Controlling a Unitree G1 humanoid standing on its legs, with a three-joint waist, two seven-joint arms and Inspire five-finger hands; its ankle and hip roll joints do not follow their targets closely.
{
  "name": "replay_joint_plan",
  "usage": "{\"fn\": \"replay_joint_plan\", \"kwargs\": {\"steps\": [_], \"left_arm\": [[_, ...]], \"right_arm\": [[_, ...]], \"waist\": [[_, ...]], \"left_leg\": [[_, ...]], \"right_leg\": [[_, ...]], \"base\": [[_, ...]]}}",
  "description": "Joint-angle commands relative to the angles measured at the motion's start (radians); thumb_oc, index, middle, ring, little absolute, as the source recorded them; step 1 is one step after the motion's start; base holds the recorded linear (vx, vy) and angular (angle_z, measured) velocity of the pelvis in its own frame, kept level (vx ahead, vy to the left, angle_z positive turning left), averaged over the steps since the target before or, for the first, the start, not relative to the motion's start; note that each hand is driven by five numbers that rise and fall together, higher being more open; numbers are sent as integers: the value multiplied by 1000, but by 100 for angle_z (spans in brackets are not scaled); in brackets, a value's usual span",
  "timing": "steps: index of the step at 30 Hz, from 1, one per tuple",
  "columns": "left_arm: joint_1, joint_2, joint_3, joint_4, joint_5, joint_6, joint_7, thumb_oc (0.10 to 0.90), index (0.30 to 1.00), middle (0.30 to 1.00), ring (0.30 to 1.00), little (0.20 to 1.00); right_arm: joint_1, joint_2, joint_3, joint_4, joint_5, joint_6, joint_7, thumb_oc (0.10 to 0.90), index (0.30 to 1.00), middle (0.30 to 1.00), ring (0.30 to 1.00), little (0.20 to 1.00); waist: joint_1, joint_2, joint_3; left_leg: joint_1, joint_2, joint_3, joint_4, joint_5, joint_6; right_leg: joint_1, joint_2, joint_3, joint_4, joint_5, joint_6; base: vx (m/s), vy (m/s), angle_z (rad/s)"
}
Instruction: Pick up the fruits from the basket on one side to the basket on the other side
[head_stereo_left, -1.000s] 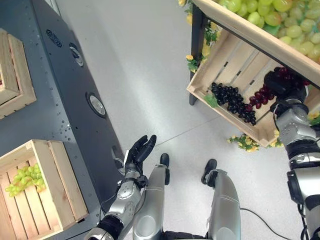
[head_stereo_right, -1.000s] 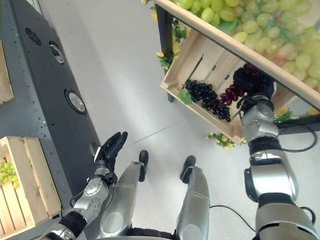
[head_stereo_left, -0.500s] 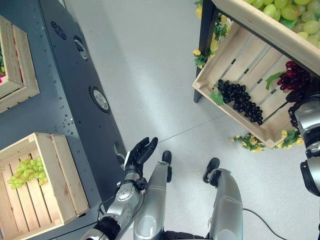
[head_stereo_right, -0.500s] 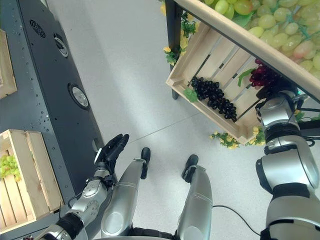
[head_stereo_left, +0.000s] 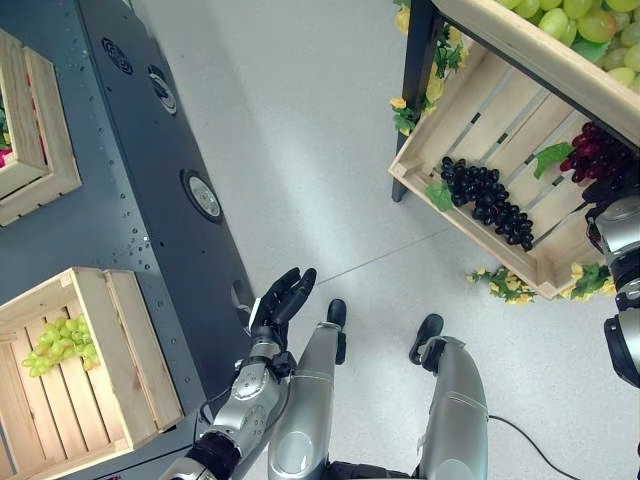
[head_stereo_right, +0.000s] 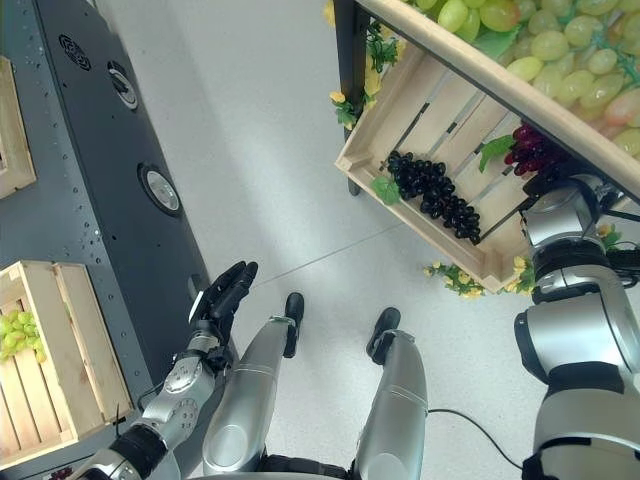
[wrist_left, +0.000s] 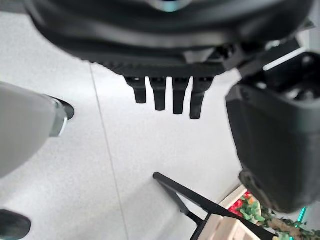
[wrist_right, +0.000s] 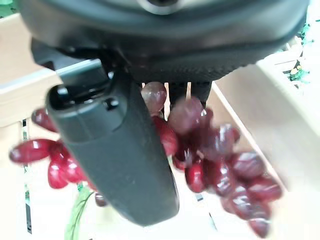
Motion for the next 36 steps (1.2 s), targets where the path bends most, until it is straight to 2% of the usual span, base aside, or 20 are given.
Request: {"fn": "replay_joint_plan", "kwargs": {"steps": [1,4,12,16,17,20,21,22,23,24,26,28,33,36], "left_arm": [[55,43,19,-125,15,-79,-9,800,900,900,900,900],[57,42,17,-130,16,-77,-7,800,900,900,900,900],[58,43,12,-133,10,-79,-10,800,900,900,900,900],[59,42,8,-133,14,-87,-12,800,900,900,900,900],[58,40,10,-134,15,-85,-13,800,900,900,900,900],[55,39,13,-131,17,-84,-16,800,900,900,900,900],[53,36,21,-129,18,-76,-21,800,900,900,900,900],[50,37,22,-128,17,-73,-22,800,900,900,900,900],[49,37,21,-127,17,-73,-22,800,900,900,900,900],[46,39,21,-126,15,-73,-22,800,900,900,900,900],[47,44,17,-127,14,-75,-20,800,900,900,900,900],[49,47,6,-123,11,-89,-14,800,900,900,900,900],[39,48,-3,-115,6,-98,-11,800,900,900,900,900],[36,48,-5,-113,2,-102,-12,800,900,900,900,900]], "right_arm": [[-138,-213,59,-88,6,-95,-115,800,900,900,900,900],[-135,-215,57,-92,16,-118,-106,800,900,900,900,900],[-131,-207,64,-91,22,-124,-63,800,900,900,900,900],[-126,-196,63,-90,53,-153,-39,800,900,900,900,900],[-120,-188,56,-96,103,-187,-7,800,900,900,900,900],[-116,-174,51,-111,143,-205,81,800,900,900,900,900],[-112,-164,55,-116,97,-211,116,800,900,900,900,900],[-113,-162,76,-117,-20,-220,135,800,900,900,900,900],[-115,-162,82,-118,-53,-220,134,800,900,900,900,900],[-123,-170,126,-116,-172,-215,114,800,900,900,900,900],[-138,-187,188,-116,-321,-197,115,800,900,900,900,900],[-153,-196,260,-120,-411,-159,110,800,900,900,900,900],[-182,-179,315,-113,-414,-95,74,800,900,900,900,900],[-180,-171,308,-105,-407,-80,74,800,900,900,900,900]], "waist": [[0,9,-14],[-1,8,-14],[0,6,-14],[2,5,-14],[2,5,-14],[3,3,-14],[5,3,-14],[6,2,-14],[6,2,-14],[7,0,-14],[7,-1,-14],[8,-1,-14],[13,2,-14],[14,4,-14]], "left_leg": [[17,-18,40,33,-57,51],[23,-18,41,31,-58,52],[36,-17,42,33,-62,53],[42,-18,42,33,-64,54],[47,-18,41,32,-64,55],[54,-20,41,30,-66,54],[57,-20,41,33,-68,54],[59,-20,42,34,-68,55],[60,-19,42,34,-68,56],[60,-18,43,35,-67,58],[61,-18,43,36,-65,60],[59,-17,44,32,-59,62],[62,-19,45,15,-54,65],[59,-20,45,13,-54,65]], "right_leg": [[83,27,0,4,8,-35],[86,26,0,3,7,-37],[98,23,-2,4,3,-41],[105,23,-3,4,2,-41],[108,22,-3,3,2,-42],[115,21,-3,2,0,-43],[118,19,-3,4,0,-43],[121,18,-4,3,1,-44],[121,18,-4,3,1,-44],[122,16,-6,2,4,-43],[123,15,-8,1,9,-40],[121,16,-8,-2,14,-36],[125,18,-11,-15,17,-32],[123,19,-12,-17,18,-30]], "base": [[0,0,0],[0,0,0],[0,0,0],[0,0,0],[0,0,0],[0,0,0],[0,0,0],[0,0,0],[0,0,0],[0,0,0],[0,0,0],[0,0,0],[0,0,0],[-11,3,1]]}}
